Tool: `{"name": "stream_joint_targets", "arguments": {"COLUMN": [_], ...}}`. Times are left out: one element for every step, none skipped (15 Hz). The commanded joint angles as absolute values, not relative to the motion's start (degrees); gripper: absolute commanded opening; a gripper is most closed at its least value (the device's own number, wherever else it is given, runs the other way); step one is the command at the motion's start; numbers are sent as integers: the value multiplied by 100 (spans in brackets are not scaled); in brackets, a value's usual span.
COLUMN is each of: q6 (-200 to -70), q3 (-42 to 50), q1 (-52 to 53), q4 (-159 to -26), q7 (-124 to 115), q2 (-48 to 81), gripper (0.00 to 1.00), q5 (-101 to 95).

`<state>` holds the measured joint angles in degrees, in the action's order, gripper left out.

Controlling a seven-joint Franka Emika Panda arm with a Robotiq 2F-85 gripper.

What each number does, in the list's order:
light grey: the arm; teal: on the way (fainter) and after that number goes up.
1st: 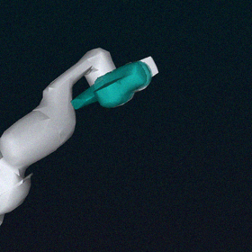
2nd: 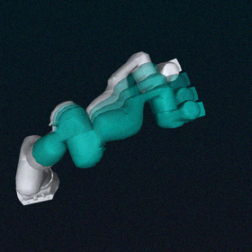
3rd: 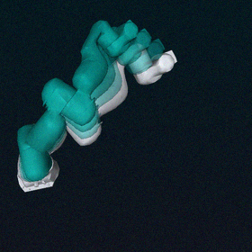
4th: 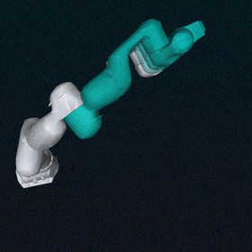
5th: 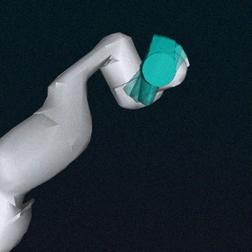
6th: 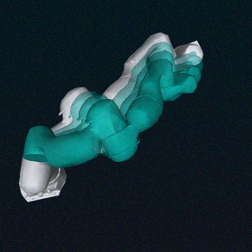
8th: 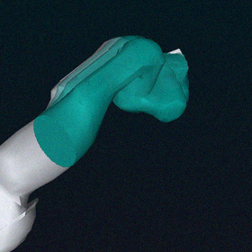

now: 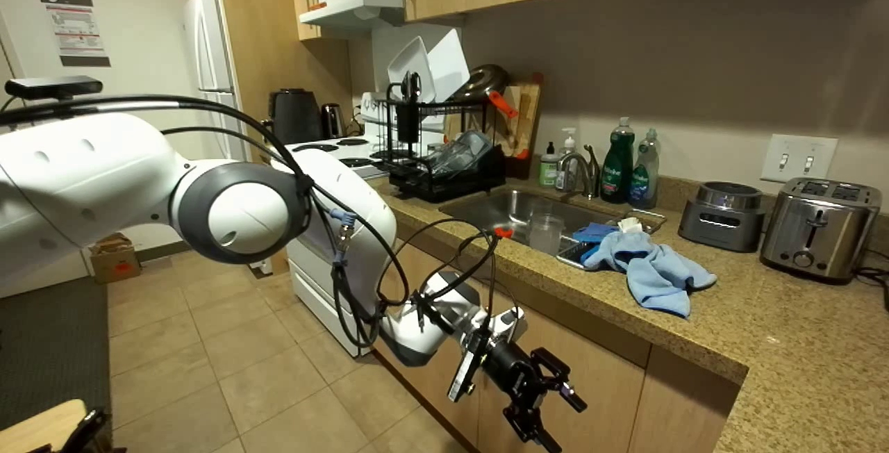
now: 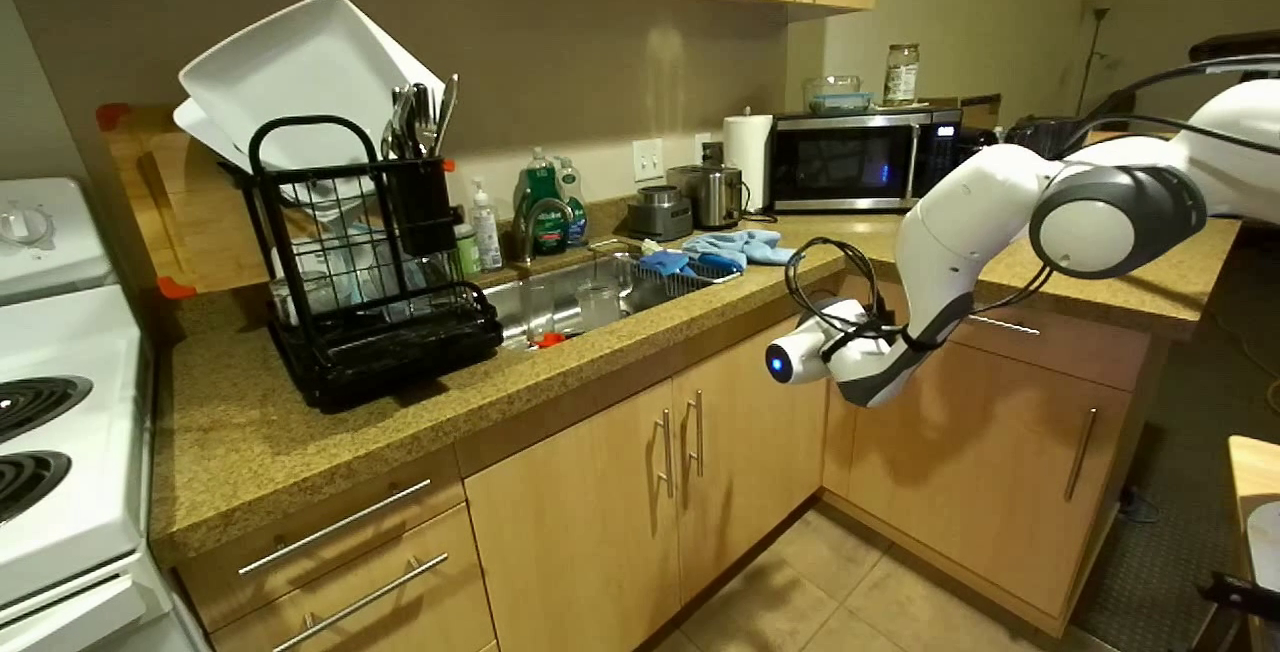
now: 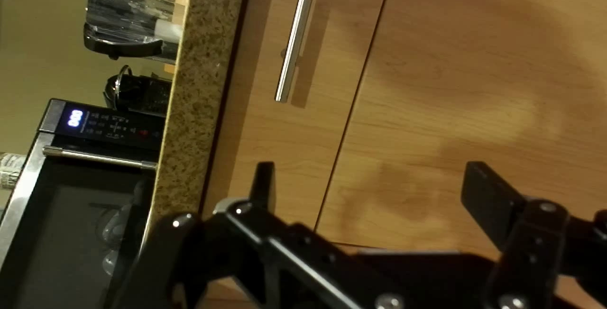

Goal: Pull open the top rightmost drawer fully

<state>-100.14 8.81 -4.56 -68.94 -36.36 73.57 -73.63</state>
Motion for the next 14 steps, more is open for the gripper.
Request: {"name": "stream_joint_targets", "arguments": {"q6": [-9884,-9838,-9789,-9739,-9695,-9656,-9630,-9604,-9635,-9713,-9694,-9694,-9694,-9694], "q3": [984,1007,1038,1069,1110,1142,1168,1181,1200,1204,1165,1169,1169,1169], "q1": [-590,-614,-646,-672,-708,-740,-784,-825,-866,-877,-819,-847,-866,-871], "q4": [-6350,-6232,-6096,-5961,-5805,-5665,-5528,-5410,-5305,-5340,-5556,-5477,-5419,-5391], "q7": [-3013,-2891,-2757,-2634,-2513,-2398,-2270,-2125,-1998,-1913,-2326,-2236,-2185,-2163], "q2": [7777,7880,7988,8089,8202,8290,8359,8411,8428,8333,8332,8336,8336,8336], "gripper": [100,100,100,100,100,100,100,100,100,100,100,100,100,100], "q5": [-7108,-7039,-6955,-6891,-6835,-6764,-6696,-6623,-6575,-6519,-6736,-6707,-6697,-6695]}}
